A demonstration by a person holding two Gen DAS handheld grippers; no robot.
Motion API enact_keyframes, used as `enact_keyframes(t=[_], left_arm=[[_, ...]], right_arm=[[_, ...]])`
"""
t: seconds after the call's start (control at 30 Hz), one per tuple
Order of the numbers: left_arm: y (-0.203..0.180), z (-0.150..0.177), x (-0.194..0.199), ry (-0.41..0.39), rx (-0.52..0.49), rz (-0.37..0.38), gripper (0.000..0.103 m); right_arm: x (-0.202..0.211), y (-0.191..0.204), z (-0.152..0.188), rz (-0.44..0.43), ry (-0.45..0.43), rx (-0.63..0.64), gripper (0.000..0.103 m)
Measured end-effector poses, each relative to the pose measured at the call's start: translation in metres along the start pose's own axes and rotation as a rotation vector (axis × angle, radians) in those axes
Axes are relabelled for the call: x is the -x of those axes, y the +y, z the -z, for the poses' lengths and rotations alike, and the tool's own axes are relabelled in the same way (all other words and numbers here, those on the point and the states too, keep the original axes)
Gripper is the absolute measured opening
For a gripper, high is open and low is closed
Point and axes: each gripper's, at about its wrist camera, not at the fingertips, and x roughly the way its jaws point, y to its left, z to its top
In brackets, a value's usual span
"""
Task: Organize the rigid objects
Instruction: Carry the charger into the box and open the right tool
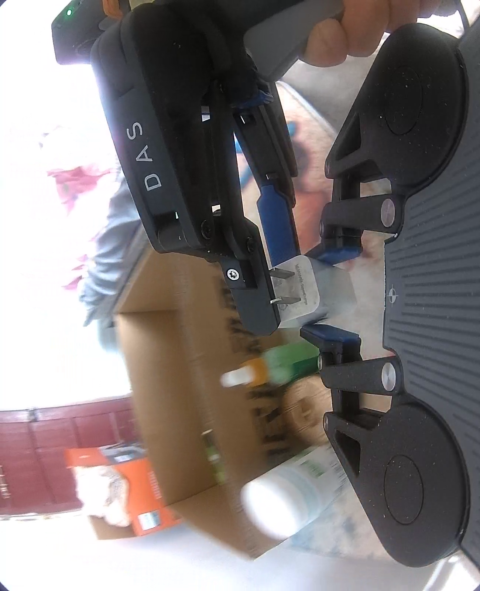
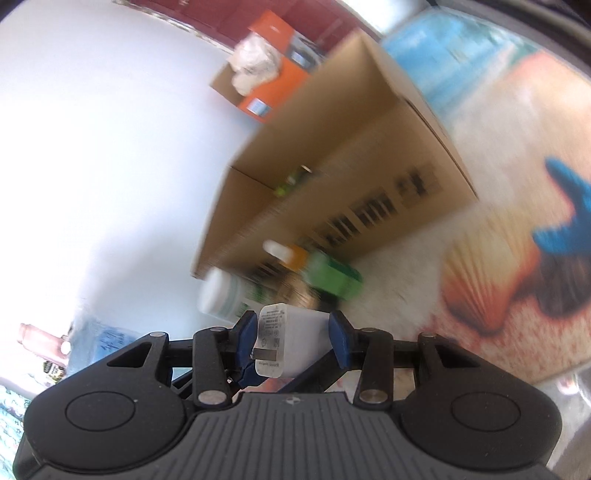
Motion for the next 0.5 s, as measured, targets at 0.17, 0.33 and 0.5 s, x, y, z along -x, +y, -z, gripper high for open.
enact_keyframes(t=[0.17,0.33,0.5], left_arm=[[0.009,-0.033,0.018,-0.072,-0.026,-0.051,0.034],[0.026,-0.071,0.021,-0.101,-0.029,-0.085,0.034],[0.049,-0.101,-0.001,-0.053,0.024,-0.081,0.034]], right_arm=[[0.007,0.035,-0.026,-0.047,-0.050,0.091,0.046],[0.002,0.065,-0.061,-0.083,-0.069,0.160,0.046],[-0.025,0.078,-0.099,-0.080,-0.042,0.190,0.046]])
